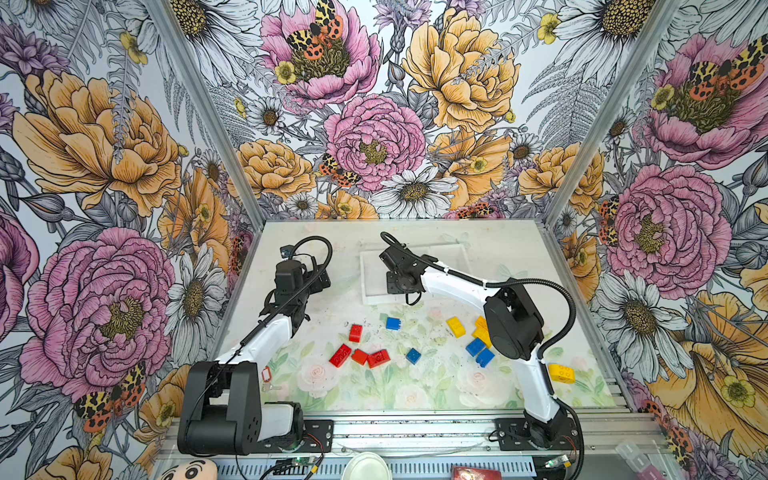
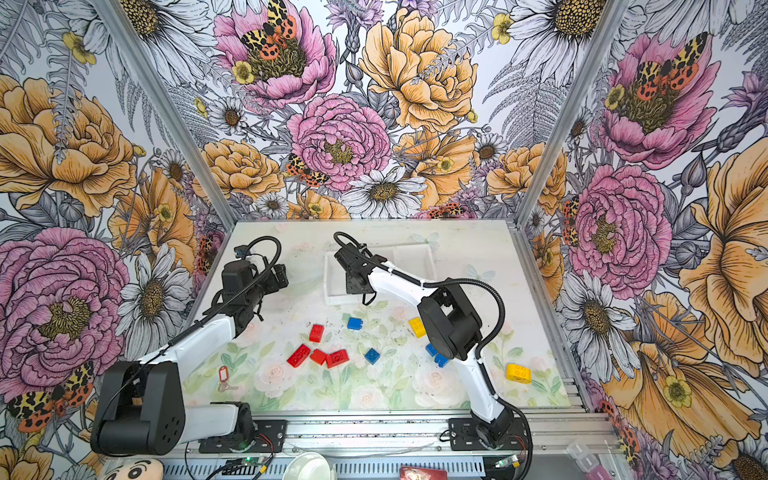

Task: Sort the legos into containers by color
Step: Move the container to the top-center of the table, then pick up the lego from the bottom-right of the table.

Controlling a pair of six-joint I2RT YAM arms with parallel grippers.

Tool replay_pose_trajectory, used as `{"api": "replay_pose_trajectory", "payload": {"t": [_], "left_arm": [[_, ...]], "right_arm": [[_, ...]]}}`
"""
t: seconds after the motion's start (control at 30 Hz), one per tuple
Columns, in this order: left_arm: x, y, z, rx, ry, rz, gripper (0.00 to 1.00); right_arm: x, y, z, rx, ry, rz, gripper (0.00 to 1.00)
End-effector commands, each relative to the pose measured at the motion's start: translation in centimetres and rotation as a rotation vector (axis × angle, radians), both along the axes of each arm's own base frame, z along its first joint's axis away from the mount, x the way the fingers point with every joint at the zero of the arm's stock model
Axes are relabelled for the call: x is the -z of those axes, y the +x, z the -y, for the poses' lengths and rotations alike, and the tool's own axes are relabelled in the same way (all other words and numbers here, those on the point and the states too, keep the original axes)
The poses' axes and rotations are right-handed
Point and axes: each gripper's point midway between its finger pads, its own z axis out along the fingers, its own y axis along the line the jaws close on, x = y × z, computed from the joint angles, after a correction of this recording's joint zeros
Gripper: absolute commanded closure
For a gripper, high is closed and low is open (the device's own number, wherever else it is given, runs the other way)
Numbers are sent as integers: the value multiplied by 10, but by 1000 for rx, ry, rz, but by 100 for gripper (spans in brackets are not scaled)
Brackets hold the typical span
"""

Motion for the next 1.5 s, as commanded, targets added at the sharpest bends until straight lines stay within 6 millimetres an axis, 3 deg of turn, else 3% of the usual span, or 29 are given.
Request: {"api": "replay_pose_trajectory", "payload": {"t": [0.0, 0.13, 0.27, 0.4, 0.5, 0.77, 0.97, 1.1, 1.23, 1.47], "left_arm": [[0, -6, -2, -3, -18, 3, 1], [-2, -5, -1, -3, -19, 7, 1], [-6, -4, 2, 2, -22, 14, 1], [-10, -2, 7, 15, -19, 17, 1], [-12, 0, 12, 24, -20, 18, 1], [-10, 5, 20, 45, -23, 10, 1], [-8, 6, 24, 60, -31, 0, 1], [-7, 5, 25, 73, -29, -12, 1], [-6, 5, 27, 82, -35, -18, 1], [-3, 6, 29, 92, -44, -31, 1]], "right_arm": [[-3, 2, -16, 18, 84, -16, 77], [-25, 2, -16, -7, 98, 19, 58], [-59, -1, -12, -28, 124, 71, 46], [-88, -12, 6, -18, 141, 109, 38], [-95, -23, 29, 20, 148, 106, 34], [-68, -70, 127, 257, 180, -13, 29], [-40, -124, 209, 483, 176, -125, 25], [-39, -155, 246, 616, 186, -158, 17], [-44, -187, 284, 768, 132, -183, 3], [-22, -243, 332, 1120, 126, -343, 1]]}}
